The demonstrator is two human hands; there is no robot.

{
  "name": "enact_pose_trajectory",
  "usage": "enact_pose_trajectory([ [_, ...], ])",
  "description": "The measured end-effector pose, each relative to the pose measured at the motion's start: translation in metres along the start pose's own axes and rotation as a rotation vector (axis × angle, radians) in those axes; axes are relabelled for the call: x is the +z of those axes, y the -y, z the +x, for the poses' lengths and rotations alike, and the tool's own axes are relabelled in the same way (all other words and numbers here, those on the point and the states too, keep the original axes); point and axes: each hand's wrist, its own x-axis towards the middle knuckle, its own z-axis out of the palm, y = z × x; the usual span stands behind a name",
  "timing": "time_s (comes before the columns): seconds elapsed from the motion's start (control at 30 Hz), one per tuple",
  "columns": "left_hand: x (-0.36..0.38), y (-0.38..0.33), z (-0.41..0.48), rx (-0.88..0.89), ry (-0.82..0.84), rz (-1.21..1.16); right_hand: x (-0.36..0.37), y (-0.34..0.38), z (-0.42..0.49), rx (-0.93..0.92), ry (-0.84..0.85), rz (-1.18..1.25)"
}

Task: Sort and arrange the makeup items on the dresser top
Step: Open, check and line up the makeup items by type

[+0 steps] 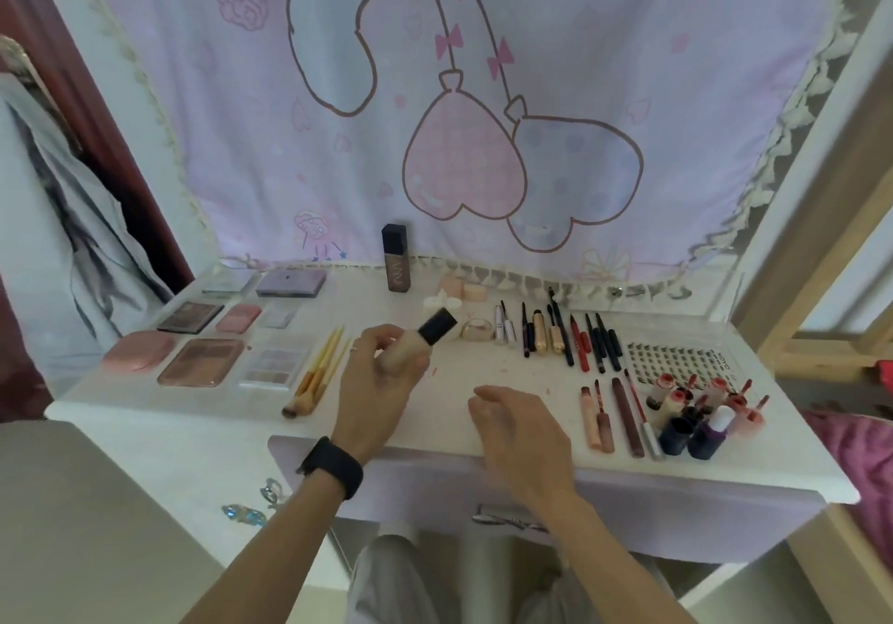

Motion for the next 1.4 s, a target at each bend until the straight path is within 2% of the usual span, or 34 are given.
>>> enact_pose_trajectory([
  [0.13,0.011,-0.007,-0.021,0.018,0.164,0.072,-0.015,0.005,0.005,0.112,-0.039,0.437],
  [0.2,0.017,-0.008,-0.025,0.043,0.222,0.073,-0.023,0.003,0.011,0.142,-0.071,0.542],
  [0.5,0.034,-0.005,-0.012,-0.042,0.32,-0.117,-0.039,0.0,0.029,0.243,0.051,0.393],
  [0.63,0.048,-0.002,-0.011,-0.139,0.209,-0.151,-0.026,0.0,0.034,0.298,0.018,0.316],
  [0.77,0.063,0.002,-0.008,-0.177,0.029,-0.053,-0.013,-0.004,0.027,0.207,-0.028,0.223],
  [1.07,0.066,0.009,0.002,-0.264,0.085,-0.024,-0.009,-0.011,0.017,0.063,-0.044,0.275],
  [1.2,0.065,0.012,-0.003,-0.205,0.034,-0.043,-0.014,-0.015,0.014,0.011,-0.027,0.297],
  [1.4,0.067,0.016,-0.008,-0.133,-0.042,0.011,-0.02,-0.011,0.018,0.068,-0.027,0.433],
])
